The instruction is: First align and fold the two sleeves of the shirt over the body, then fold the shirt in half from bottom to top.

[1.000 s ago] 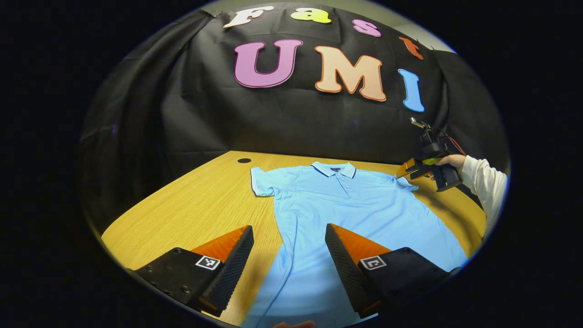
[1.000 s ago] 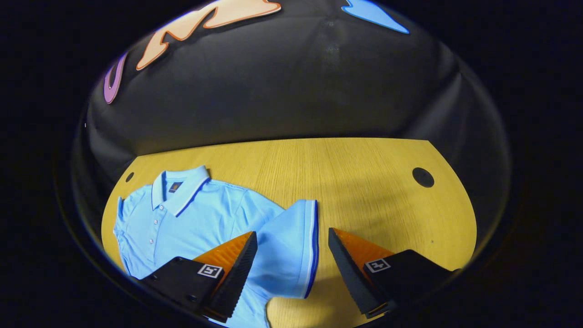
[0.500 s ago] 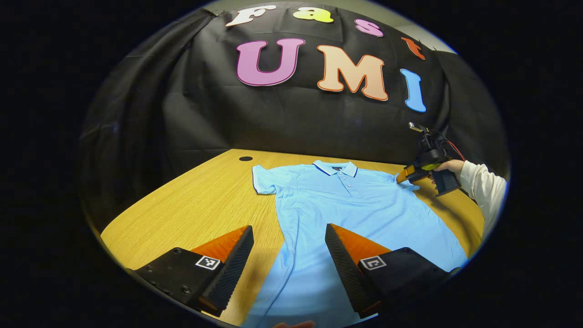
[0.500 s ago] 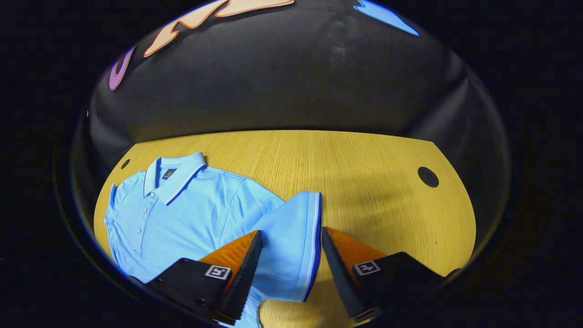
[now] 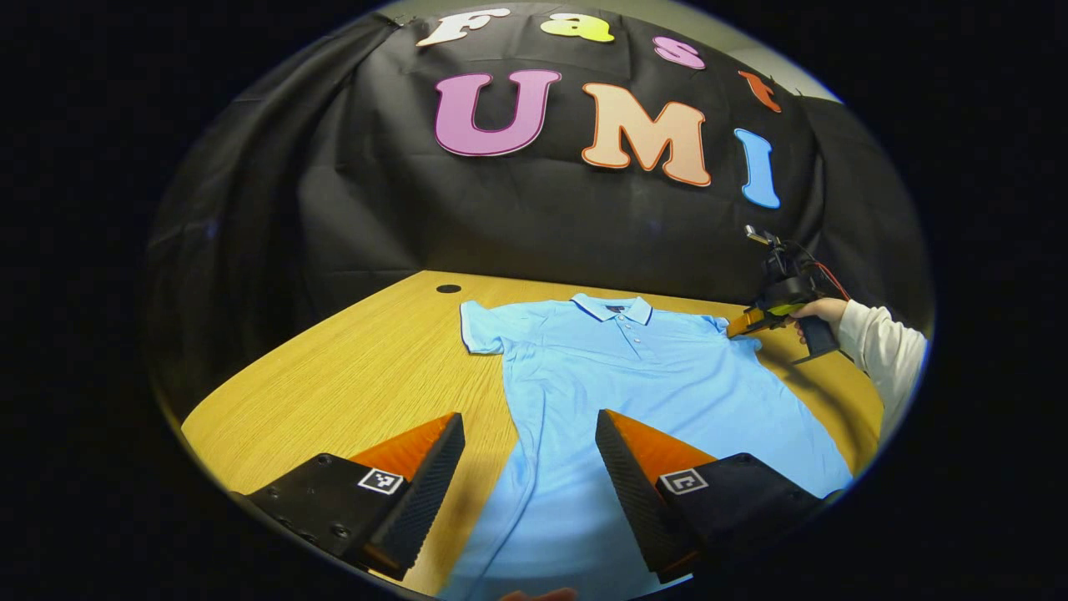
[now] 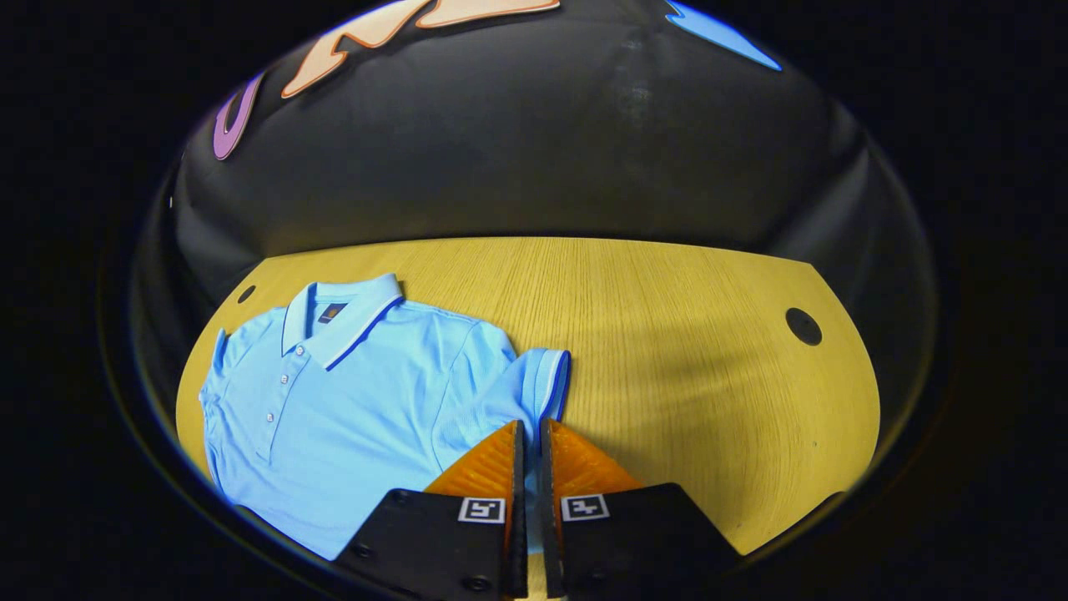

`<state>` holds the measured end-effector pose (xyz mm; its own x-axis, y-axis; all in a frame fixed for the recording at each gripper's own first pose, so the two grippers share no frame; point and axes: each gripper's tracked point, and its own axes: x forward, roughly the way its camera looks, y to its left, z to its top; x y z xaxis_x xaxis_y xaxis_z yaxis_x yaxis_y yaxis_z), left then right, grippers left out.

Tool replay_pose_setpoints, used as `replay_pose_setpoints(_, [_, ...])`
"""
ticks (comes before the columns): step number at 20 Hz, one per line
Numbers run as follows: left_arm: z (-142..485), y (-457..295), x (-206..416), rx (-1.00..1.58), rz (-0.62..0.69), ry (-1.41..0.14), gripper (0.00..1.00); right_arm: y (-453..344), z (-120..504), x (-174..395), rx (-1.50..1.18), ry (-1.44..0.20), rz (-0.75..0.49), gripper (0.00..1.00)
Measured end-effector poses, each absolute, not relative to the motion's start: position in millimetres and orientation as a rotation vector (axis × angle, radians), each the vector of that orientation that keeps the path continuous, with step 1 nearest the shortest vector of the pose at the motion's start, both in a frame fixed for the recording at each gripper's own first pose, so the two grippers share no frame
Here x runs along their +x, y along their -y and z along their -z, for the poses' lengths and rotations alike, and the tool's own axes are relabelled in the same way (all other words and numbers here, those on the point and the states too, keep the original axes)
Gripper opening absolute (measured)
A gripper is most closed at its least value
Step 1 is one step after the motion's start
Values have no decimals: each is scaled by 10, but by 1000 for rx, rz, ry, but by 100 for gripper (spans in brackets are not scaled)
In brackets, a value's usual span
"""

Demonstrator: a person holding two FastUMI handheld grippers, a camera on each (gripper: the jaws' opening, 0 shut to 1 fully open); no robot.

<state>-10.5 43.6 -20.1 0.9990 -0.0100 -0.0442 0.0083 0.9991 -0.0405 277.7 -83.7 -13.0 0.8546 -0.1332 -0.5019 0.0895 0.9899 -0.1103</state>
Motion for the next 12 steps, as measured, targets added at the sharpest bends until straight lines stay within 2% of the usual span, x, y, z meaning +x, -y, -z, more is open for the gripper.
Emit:
replay_pose_setpoints(1, [186, -455, -110, -38, 5, -43, 95, 830, 138, 2761, -91, -540, 125, 10])
replay_pose_setpoints(2, [187, -463, -117, -36, 2, -41, 95, 825, 122, 2767, -100, -537, 128, 3])
replay_pose_setpoints(12, [122, -470, -166, -21, 3, -21, 95, 456, -214, 2674, -85, -451, 77, 2])
